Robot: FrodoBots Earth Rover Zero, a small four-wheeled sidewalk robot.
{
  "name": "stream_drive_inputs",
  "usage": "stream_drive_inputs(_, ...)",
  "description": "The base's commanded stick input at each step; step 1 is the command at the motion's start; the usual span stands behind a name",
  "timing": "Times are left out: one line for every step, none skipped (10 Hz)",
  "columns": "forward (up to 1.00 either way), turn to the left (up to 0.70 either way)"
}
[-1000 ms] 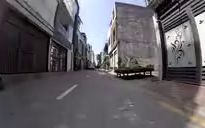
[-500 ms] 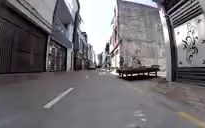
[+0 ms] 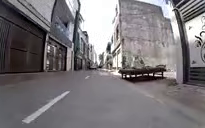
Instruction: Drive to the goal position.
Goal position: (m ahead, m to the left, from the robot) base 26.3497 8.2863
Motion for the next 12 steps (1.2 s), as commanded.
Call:
stream_drive_inputs(1.0, 0.01)
stream_drive_inputs(1.0, 0.01)
stream_drive_inputs(1.0, 0.01)
stream_drive_inputs(1.0, 0.01)
stream_drive_inputs(1.0, 0.01)
stream_drive_inputs(1.0, 0.01)
stream_drive_inputs(1.0, 0.01)
stream_drive_inputs(1.0, 0.01)
stream_drive_inputs(1.0, 0.01)
stream_drive_inputs(1.0, 0.01)
stream_drive_inputs(1.0, 0.01)
stream_drive_inputs(1.0, 0.01)
